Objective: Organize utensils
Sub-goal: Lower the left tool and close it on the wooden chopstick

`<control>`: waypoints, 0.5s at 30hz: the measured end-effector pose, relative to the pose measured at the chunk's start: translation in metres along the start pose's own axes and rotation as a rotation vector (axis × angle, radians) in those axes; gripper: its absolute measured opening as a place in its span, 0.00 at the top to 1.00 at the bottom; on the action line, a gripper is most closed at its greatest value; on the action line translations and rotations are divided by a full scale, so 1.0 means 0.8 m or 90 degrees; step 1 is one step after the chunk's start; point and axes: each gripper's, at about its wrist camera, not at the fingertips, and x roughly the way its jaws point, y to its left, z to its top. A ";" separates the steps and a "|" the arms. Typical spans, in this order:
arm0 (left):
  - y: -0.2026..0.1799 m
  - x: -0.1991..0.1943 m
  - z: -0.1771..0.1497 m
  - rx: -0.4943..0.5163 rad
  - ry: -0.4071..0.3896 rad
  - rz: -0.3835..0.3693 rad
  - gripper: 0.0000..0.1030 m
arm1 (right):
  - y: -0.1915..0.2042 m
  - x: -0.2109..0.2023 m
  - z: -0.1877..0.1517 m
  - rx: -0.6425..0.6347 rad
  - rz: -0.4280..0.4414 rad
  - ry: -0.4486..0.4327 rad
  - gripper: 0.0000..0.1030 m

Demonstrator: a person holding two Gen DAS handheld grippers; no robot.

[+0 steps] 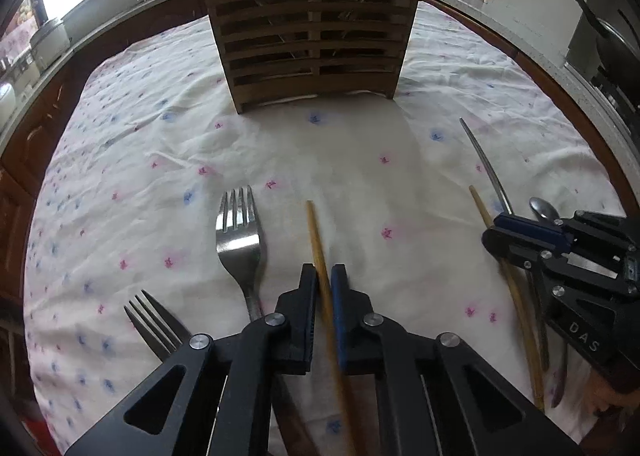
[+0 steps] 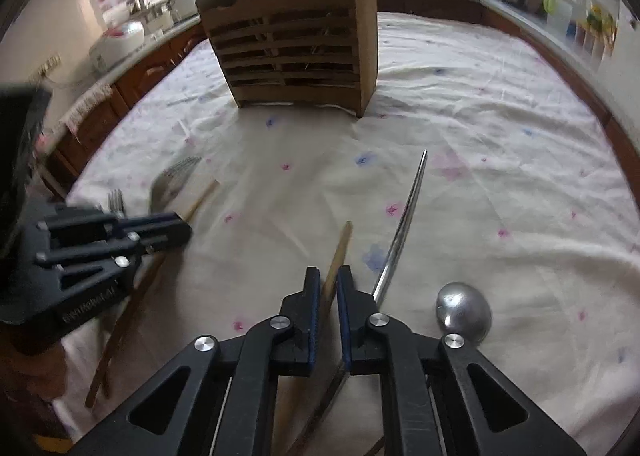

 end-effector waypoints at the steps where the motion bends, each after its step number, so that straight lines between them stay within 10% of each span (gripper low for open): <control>1: 0.001 -0.001 -0.002 -0.007 0.001 -0.010 0.96 | -0.002 -0.004 0.000 0.011 0.014 -0.004 0.93; 15: 0.036 -0.105 -0.040 -0.094 -0.097 -0.089 0.96 | 0.006 -0.092 0.005 0.050 0.092 -0.111 0.94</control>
